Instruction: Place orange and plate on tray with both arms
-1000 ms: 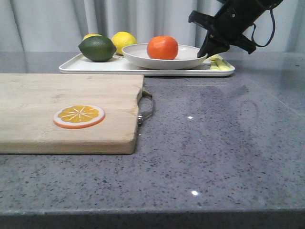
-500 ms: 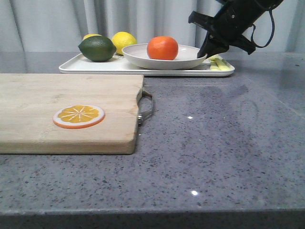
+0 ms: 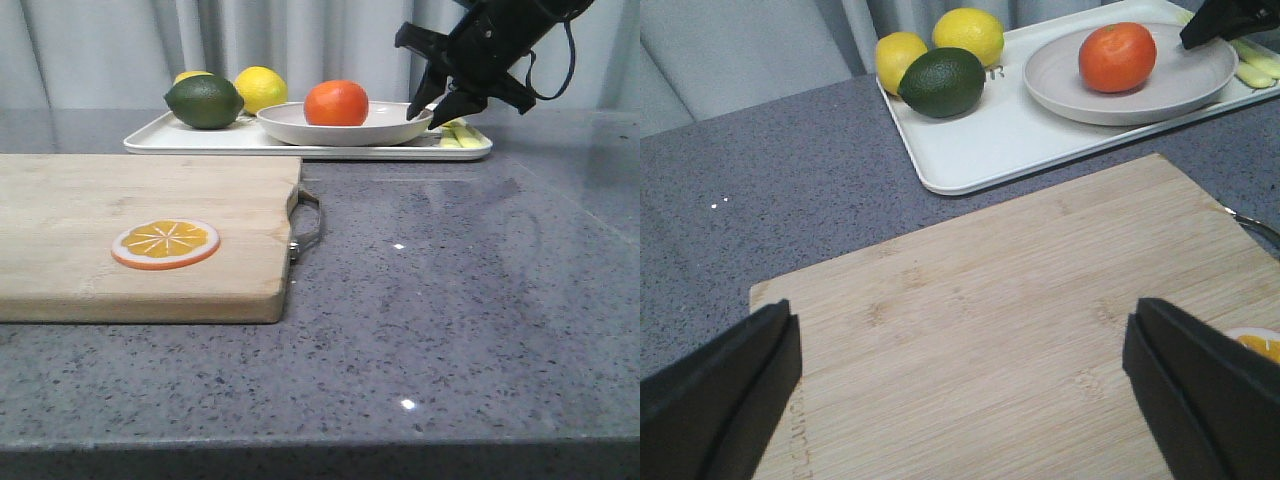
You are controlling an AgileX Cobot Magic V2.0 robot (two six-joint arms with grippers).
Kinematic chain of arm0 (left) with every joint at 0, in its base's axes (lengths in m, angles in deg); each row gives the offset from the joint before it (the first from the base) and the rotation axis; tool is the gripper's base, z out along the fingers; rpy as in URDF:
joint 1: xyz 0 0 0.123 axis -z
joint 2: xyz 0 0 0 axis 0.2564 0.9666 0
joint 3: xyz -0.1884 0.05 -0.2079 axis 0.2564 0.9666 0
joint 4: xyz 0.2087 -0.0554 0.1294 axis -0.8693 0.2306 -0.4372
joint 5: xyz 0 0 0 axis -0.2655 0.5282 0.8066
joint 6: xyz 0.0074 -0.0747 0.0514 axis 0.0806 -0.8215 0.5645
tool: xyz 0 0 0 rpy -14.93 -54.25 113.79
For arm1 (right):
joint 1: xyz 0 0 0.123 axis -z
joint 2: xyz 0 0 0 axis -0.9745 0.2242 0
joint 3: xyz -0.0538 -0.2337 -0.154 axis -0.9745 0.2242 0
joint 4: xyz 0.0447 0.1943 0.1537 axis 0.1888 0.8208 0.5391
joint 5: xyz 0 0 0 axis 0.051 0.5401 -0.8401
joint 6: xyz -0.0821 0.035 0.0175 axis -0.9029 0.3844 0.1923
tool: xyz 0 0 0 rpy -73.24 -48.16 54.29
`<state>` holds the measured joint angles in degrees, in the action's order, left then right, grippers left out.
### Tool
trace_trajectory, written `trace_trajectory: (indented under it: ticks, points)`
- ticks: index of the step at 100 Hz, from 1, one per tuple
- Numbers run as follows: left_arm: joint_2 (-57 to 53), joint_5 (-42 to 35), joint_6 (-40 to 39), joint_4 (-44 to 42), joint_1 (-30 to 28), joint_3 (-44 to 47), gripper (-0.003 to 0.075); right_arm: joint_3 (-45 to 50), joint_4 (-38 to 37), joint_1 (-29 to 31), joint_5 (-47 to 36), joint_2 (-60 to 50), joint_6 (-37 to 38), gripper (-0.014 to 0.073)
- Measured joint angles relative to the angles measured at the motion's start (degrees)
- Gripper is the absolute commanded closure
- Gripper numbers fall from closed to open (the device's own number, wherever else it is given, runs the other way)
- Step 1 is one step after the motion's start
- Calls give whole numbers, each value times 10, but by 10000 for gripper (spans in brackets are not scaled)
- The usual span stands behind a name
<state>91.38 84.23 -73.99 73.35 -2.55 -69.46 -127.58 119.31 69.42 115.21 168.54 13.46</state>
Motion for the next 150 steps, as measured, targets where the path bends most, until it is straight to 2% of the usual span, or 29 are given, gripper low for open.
trace_trajectory:
  ticks: [8,36,58,74,94,106,119,150]
  points:
    - [0,0,0,0,0,0,101,0,0,0,-5,0,0,146]
    - [0,0,0,0,0,0,101,-30,1,0,-8,-5,-8,146]
    - [0,0,0,0,0,0,101,-74,1,0,1,-69,-101,146]
    - [0,0,0,0,0,0,101,-76,-29,0,47,-142,-158,146]
    - [0,0,0,0,0,0,101,-59,-86,0,103,-218,-181,146]
    - [0,0,0,0,0,0,102,-3,-93,0,107,-275,-193,146]
    - [0,0,0,0,0,0,102,101,-96,0,81,-346,-212,148]
    - [-20,0,0,0,0,0,104,446,-96,0,-91,-577,-248,148]
